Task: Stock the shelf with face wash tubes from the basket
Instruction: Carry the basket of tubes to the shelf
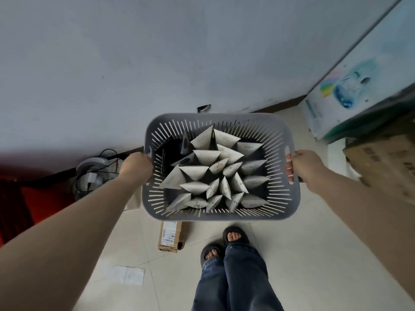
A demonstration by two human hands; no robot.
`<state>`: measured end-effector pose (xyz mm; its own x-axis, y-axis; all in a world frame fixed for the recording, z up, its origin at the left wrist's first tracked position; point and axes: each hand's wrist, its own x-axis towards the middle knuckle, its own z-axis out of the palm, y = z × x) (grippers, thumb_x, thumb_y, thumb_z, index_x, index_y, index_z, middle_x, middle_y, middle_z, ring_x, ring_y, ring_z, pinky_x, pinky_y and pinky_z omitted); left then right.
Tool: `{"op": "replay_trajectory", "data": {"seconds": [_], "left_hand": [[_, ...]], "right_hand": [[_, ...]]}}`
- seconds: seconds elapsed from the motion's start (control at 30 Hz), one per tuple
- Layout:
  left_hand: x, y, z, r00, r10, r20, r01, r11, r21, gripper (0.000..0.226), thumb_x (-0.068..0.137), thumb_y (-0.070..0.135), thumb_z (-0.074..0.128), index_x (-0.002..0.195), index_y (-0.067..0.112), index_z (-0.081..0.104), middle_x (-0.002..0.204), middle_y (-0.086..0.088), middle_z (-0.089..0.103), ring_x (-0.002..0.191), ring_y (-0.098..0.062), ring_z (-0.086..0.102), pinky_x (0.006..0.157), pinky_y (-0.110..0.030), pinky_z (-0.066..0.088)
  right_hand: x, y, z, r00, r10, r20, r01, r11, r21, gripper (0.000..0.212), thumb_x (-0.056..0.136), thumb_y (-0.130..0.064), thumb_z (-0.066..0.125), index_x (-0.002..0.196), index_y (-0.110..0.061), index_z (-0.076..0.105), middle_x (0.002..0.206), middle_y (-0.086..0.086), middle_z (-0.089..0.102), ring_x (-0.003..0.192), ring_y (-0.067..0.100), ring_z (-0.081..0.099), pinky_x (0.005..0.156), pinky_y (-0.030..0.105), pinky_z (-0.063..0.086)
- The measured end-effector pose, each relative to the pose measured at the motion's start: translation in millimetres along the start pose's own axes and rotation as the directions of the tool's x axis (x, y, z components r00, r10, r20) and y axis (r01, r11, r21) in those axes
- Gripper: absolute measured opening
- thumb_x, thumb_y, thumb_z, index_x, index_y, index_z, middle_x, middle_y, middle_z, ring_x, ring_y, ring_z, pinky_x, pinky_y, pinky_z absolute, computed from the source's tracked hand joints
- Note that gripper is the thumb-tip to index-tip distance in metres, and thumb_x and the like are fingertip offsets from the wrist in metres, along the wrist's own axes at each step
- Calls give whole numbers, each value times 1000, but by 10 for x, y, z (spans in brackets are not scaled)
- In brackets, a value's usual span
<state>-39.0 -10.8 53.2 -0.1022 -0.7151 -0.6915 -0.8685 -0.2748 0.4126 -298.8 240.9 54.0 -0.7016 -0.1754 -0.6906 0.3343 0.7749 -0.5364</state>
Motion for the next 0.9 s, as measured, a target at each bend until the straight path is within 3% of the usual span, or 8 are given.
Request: {"op": "replay_trajectory", "data": {"seconds": [0.03, 0.07, 0.17, 0.27, 0.37, 0.57, 0.73, 0.9], "left_hand": [[-78, 84, -23, 998, 68, 17, -69, 992, 103, 27, 96, 8, 45, 111, 0, 66, 111, -12, 68, 92, -23, 65, 79, -33, 56], [-148, 203, -1, 996, 82, 42, -85, 993, 76, 28, 96, 7, 44, 112, -3, 65, 105, -14, 68, 81, -22, 65, 67, -29, 57], [-362, 478, 103, 969, 240, 59, -247, 953, 174, 33, 98, 7, 36, 114, -12, 58, 92, -23, 65, 55, -19, 52, 39, -20, 45], [-629, 784, 249, 936, 329, 122, -347, 919, 186, 34, 98, 10, 37, 114, -11, 58, 109, -32, 64, 56, -20, 52, 47, -24, 47], [-909, 1109, 484, 898, 398, 187, -434, 871, 230, 34, 97, 10, 38, 112, -12, 59, 109, -34, 63, 57, -21, 52, 52, -27, 47], [-1662, 1748, 1190, 805, 476, 354, -583, 746, 323, 33, 97, 9, 39, 113, -12, 59, 109, -31, 64, 54, -17, 53, 43, -17, 45], [-2414, 2202, 1961, 718, 531, 450, -682, 666, 303, 37, 97, 15, 39, 108, -14, 59, 109, -34, 63, 52, -16, 52, 50, -20, 46], [-3309, 2544, 2822, 637, 564, 525, -759, 577, 301, 33, 96, 11, 41, 109, -13, 60, 109, -32, 64, 29, -5, 49, 43, -13, 44]], "right_hand": [[-90, 40, -116, 1000, 3, -19, -3, 1000, 11, 31, 96, 1, 36, 71, -9, 49, 64, 13, 47, 50, 25, 43, 51, 35, 41], [-182, 88, -237, 999, 9, -41, -8, 1000, 18, 31, 96, 1, 36, 70, -8, 49, 64, 13, 48, 50, 25, 44, 51, 35, 42], [-430, 256, -619, 994, 30, -108, -25, 998, 52, 26, 95, -1, 37, 75, -4, 54, 65, 14, 51, 53, 27, 47, 54, 34, 43], [-655, 457, -1019, 985, 66, -160, -48, 992, 119, 24, 96, -4, 38, 80, -5, 56, 68, 16, 55, 60, 29, 52, 58, 35, 44], [-834, 693, -1446, 971, 110, -210, -68, 977, 201, 28, 95, -4, 38, 73, -7, 55, 71, 18, 58, 61, 29, 55, 60, 36, 46], [-1250, 1302, -2345, 934, 220, -283, -108, 925, 363, 27, 96, -5, 39, 73, -6, 53, 67, 15, 56, 54, 25, 51, 55, 32, 45], [-1621, 1930, -3139, 897, 304, -321, -121, 867, 483, 27, 97, 0, 37, 74, -5, 51, 67, 16, 54, 52, 25, 50, 53, 30, 44], [-1932, 2577, -4041, 856, 352, -378, -115, 843, 525, 26, 95, 2, 40, 72, -3, 52, 69, 17, 56, 53, 25, 52, 53, 30, 47]]}}
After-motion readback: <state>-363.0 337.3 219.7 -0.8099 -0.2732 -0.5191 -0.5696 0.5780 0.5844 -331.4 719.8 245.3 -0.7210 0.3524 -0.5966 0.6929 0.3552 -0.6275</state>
